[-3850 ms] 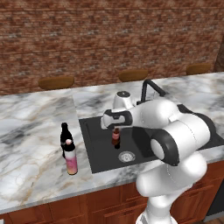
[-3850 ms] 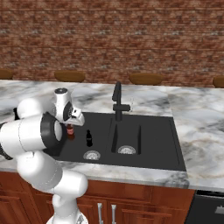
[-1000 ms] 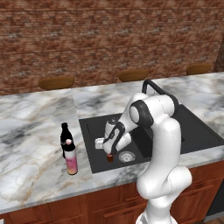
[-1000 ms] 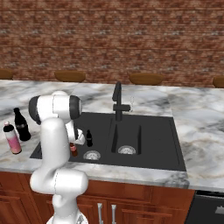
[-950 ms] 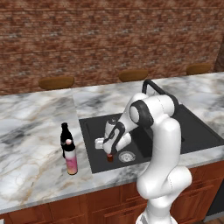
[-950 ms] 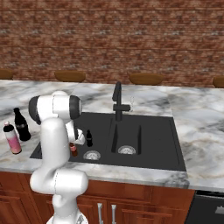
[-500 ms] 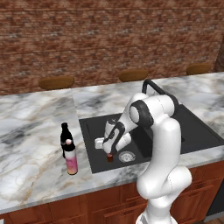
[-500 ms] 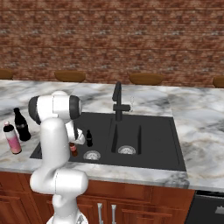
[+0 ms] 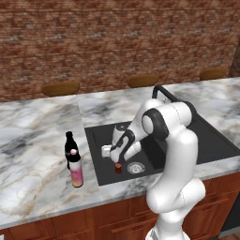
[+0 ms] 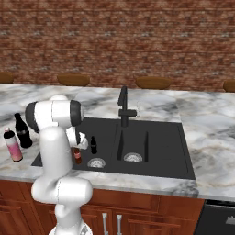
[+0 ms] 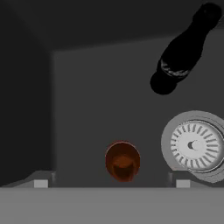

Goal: Place the large bottle from the dining counter next to the other large bottle outside the sink, and place the small bottle from the dining counter next to the other small bottle inside the sink.

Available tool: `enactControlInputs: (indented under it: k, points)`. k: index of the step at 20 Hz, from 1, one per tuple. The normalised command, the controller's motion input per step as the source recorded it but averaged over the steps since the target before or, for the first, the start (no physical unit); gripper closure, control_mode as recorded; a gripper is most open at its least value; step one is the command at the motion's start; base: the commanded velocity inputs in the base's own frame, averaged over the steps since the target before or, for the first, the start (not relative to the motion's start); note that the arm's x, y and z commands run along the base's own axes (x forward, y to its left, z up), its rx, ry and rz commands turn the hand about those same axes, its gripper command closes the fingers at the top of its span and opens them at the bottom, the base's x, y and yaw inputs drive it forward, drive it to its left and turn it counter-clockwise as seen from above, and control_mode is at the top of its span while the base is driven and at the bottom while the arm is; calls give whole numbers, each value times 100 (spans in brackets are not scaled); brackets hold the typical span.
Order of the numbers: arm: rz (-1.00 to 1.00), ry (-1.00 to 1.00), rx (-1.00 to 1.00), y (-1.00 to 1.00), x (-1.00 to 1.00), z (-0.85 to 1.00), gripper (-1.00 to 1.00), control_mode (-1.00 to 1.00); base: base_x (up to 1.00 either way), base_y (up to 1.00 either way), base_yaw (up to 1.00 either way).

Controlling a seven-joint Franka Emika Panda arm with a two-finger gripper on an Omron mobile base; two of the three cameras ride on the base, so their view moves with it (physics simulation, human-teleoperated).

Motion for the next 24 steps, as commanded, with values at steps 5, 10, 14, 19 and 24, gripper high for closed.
enactControlInputs:
  k: [5,10,14,19,24]
  points:
    - [0,-2,1,-7,-9,74,-100,-100,0,0,0]
    - [0,-1,0,-12,-12,72,-100,-100,0,0,0]
    - [0,0,0,-9,-3,78,-100,-100,0,0,0]
    - [0,0,0,0,26,72,-100,-100,0,0,0]
    - [0,0,0,0,27,79,-100,-100,0,0,0]
